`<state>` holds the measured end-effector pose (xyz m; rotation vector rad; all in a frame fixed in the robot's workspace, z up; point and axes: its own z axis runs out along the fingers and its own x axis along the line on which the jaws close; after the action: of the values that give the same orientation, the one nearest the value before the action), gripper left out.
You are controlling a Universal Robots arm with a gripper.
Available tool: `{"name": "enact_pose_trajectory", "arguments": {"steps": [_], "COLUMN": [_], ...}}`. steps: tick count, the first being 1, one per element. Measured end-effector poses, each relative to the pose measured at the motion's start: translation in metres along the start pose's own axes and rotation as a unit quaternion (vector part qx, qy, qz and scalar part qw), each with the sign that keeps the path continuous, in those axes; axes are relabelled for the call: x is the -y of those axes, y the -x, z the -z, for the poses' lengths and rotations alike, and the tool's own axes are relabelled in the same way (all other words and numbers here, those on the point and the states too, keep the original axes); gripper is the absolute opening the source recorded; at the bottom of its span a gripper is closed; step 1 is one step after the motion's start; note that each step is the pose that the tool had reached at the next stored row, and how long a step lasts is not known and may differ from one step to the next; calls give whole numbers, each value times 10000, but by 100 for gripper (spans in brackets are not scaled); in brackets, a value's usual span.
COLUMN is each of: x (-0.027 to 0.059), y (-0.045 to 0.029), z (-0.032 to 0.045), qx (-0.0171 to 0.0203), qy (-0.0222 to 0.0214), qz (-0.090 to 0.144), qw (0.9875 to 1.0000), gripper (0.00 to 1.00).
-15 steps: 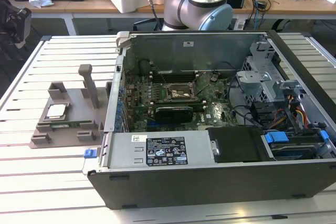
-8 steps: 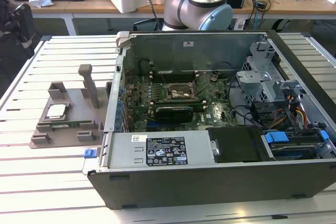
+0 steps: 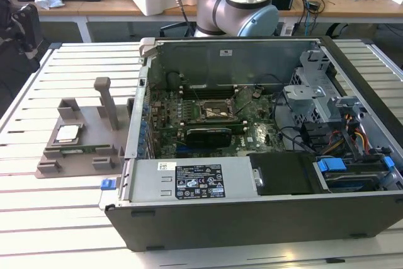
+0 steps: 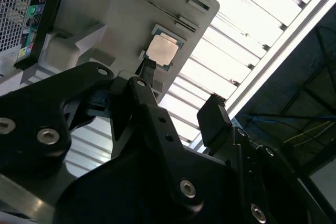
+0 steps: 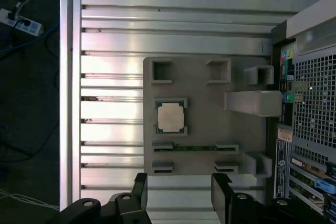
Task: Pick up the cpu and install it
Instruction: 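Pick up the cpu and move it towards the insertion slot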
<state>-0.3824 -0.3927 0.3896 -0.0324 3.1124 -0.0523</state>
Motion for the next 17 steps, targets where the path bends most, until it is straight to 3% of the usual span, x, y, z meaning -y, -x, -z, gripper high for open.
{"name": "enact_pose_trajectory", "arguments": {"steps": [17], "x": [-2], "y": [-2], "z": [-64], "qx": [1], "qy": [1], "qz": [0], "qw": [10000], "gripper": [60]}}
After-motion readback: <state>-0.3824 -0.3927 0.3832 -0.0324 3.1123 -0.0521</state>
